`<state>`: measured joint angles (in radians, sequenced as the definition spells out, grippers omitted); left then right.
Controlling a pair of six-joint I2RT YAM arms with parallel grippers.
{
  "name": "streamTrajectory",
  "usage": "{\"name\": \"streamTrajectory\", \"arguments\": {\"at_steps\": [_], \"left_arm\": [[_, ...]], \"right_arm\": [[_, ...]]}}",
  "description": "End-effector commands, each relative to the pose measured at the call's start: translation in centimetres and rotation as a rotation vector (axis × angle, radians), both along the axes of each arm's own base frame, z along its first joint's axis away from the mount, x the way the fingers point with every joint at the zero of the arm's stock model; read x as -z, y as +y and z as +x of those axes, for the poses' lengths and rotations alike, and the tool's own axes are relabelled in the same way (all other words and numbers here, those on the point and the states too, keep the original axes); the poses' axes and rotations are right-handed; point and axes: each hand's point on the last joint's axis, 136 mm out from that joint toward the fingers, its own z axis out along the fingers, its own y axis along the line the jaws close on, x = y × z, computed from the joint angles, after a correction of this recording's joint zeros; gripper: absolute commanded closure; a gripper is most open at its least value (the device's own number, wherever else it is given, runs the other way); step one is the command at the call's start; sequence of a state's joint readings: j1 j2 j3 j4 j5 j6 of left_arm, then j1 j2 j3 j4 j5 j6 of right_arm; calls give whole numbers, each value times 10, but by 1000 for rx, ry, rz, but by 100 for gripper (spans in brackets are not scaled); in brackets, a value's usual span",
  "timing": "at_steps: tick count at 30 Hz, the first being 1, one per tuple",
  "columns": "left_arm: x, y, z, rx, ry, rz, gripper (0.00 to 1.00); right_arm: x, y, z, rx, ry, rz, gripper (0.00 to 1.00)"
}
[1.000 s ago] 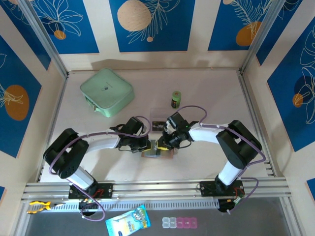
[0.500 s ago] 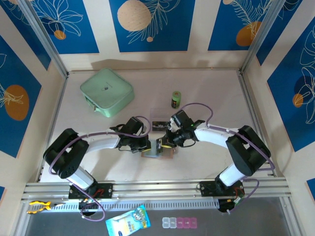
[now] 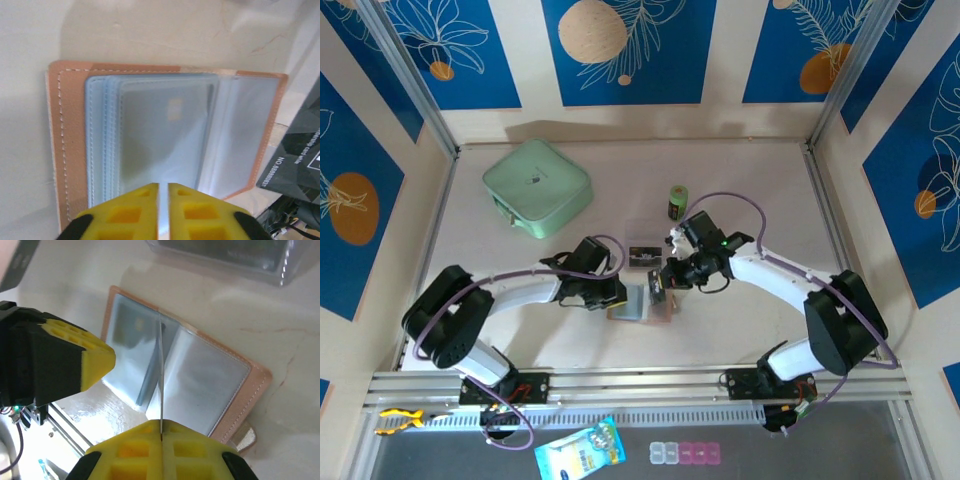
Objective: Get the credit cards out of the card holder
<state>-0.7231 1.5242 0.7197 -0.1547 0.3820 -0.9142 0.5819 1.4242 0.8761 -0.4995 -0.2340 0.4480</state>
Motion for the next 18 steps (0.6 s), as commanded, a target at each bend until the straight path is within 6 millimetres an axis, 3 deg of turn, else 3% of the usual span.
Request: {"name": "streamTrajectory", "arguments": {"at_steps": [1,4,8,12,18], "left_arm": [[-13,7,4,-17,-41,38,76],[-13,18,4,-15,-66,92,66],[-4,27,-2,-5,-50,139,63],[6,23,-8,3,-11,113,61],[12,18,-12,-5,11,71,61]], "right_arm": [[-19,-6,0,-177,-130,-39,99],[-23,-13,4,-245,-186,-120,98],[-32,-15,7,-369,-305,-170,100],[-36,-17,16,-476,-416,-236,100],[-38,-16,35,-585,-434,-294,100]]}}
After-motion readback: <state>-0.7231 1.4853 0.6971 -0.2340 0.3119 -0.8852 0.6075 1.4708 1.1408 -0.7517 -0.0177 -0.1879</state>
